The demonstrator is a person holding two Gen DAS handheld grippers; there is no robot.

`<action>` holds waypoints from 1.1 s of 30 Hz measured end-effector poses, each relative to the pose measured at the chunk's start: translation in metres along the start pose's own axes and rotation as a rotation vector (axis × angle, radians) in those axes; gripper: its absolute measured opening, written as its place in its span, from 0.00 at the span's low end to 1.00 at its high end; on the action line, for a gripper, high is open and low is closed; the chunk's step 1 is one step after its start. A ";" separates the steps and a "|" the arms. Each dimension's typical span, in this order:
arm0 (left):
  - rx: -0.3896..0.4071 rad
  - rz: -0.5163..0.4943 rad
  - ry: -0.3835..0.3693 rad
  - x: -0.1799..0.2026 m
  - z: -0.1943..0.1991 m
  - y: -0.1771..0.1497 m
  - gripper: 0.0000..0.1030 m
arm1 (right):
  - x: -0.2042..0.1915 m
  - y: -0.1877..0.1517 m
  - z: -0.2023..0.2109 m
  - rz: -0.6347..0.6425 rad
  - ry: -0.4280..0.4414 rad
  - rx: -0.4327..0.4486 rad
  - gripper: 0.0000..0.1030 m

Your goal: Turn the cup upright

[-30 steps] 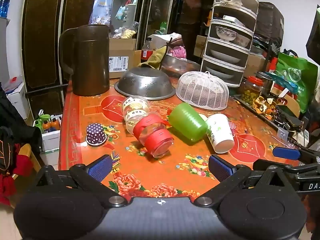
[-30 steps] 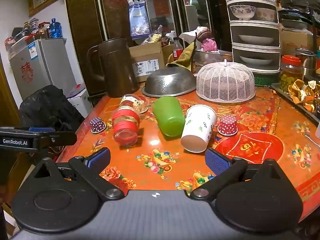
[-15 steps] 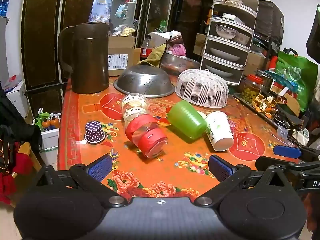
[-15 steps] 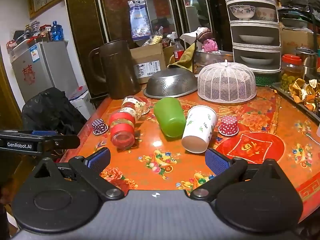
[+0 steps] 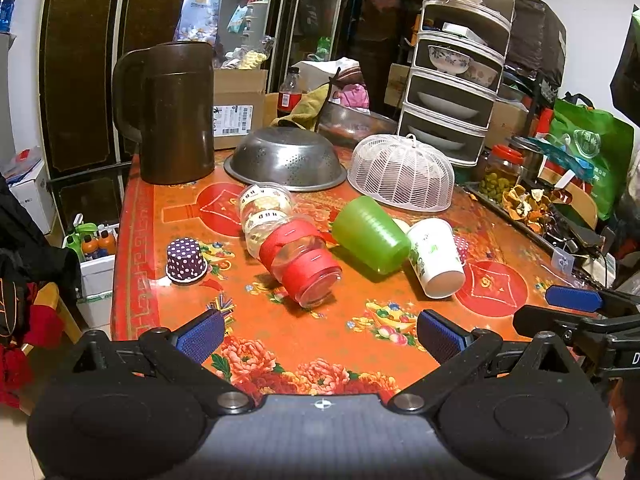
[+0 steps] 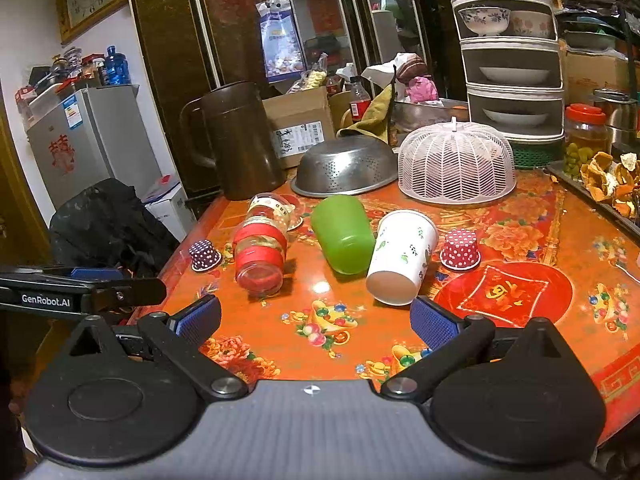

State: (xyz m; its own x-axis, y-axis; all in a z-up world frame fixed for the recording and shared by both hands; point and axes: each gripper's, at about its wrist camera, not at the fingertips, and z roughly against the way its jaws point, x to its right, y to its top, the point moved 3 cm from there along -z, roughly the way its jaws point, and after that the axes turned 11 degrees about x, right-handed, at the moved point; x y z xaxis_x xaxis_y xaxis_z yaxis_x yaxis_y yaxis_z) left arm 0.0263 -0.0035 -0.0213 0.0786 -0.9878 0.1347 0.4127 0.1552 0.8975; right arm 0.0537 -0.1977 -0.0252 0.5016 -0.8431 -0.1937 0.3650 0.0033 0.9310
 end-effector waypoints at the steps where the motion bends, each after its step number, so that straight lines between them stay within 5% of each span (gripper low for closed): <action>1: -0.001 0.000 0.000 0.000 0.000 0.000 1.00 | 0.000 -0.001 0.000 0.000 0.001 -0.001 0.99; 33: -0.008 0.001 -0.004 0.002 -0.001 -0.002 1.00 | 0.002 -0.001 0.001 -0.009 0.010 -0.002 0.99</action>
State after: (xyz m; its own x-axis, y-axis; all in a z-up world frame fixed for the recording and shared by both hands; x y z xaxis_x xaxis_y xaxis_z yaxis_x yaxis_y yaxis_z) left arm 0.0262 -0.0058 -0.0236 0.0753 -0.9877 0.1372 0.4197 0.1562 0.8941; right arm 0.0530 -0.2001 -0.0265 0.5058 -0.8379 -0.2052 0.3713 -0.0032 0.9285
